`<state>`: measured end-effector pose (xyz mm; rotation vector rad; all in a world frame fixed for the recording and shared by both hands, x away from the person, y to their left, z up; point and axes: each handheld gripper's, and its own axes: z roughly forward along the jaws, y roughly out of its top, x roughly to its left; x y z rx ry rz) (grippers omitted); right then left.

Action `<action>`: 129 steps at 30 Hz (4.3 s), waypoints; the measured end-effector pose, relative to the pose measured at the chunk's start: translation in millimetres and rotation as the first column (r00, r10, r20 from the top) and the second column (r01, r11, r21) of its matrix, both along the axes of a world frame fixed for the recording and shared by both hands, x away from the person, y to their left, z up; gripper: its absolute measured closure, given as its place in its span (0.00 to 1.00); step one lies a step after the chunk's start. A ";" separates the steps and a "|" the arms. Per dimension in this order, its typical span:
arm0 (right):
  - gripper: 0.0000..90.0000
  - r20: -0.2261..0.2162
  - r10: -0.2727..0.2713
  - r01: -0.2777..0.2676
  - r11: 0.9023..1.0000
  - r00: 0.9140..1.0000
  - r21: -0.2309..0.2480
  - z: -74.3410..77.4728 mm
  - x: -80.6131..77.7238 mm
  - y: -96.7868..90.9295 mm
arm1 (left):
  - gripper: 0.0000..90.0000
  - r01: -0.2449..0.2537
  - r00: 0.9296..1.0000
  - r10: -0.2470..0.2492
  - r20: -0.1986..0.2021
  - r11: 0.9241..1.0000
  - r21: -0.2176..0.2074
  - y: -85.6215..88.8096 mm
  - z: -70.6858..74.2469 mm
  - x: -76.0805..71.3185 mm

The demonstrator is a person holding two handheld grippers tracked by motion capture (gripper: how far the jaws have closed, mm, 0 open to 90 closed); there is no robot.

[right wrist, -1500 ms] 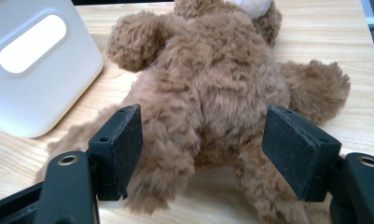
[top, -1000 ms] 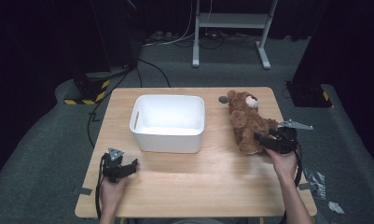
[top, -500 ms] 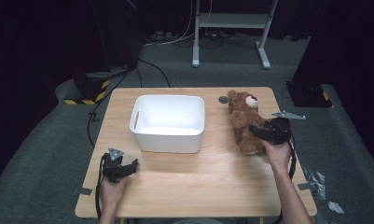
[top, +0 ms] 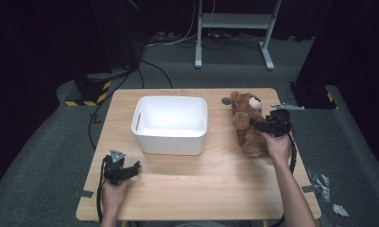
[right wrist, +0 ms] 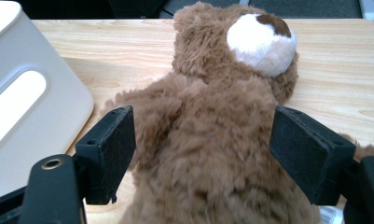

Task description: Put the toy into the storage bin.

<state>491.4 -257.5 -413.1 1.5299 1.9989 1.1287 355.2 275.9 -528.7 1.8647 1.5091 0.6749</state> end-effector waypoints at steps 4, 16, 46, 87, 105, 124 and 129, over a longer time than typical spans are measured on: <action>0.25 -0.033 -0.009 0.008 1.000 0.999 -0.011 -1.8 13.9 3.2 | 0.26 0.000 1.000 0.000 0.000 1.000 0.001 -0.1 0.0 0.0; 0.26 -0.086 -0.066 0.063 0.998 0.994 -0.028 -13.5 40.2 6.6 | 0.26 0.000 1.000 0.000 0.000 1.000 0.001 0.0 0.0 0.0; 0.41 -0.202 -0.034 -0.006 0.981 0.979 -0.195 -40.3 66.7 30.8 | 0.26 -0.002 1.000 0.002 -0.002 1.000 -0.003 0.3 0.0 0.2; 0.92 0.162 0.180 -0.196 0.977 0.970 0.088 13.9 -26.5 -8.2 | 0.26 -0.002 1.000 0.002 -0.001 1.000 -0.001 0.4 0.0 0.3; 0.93 0.188 0.279 -0.303 0.946 0.942 0.114 25.2 -45.3 5.7 | 0.26 -0.002 1.000 0.002 -0.001 1.000 -0.001 0.3 0.0 0.2; 0.93 0.229 0.302 -0.340 0.929 0.925 0.148 38.7 -57.0 10.7 | 0.26 0.001 1.000 -0.001 -0.001 1.000 -0.002 0.2 0.0 0.2; 0.93 0.230 0.316 -0.353 0.924 0.920 0.145 41.9 -59.3 11.8 | 0.26 0.000 1.000 0.000 0.000 1.000 -0.002 0.2 0.0 0.2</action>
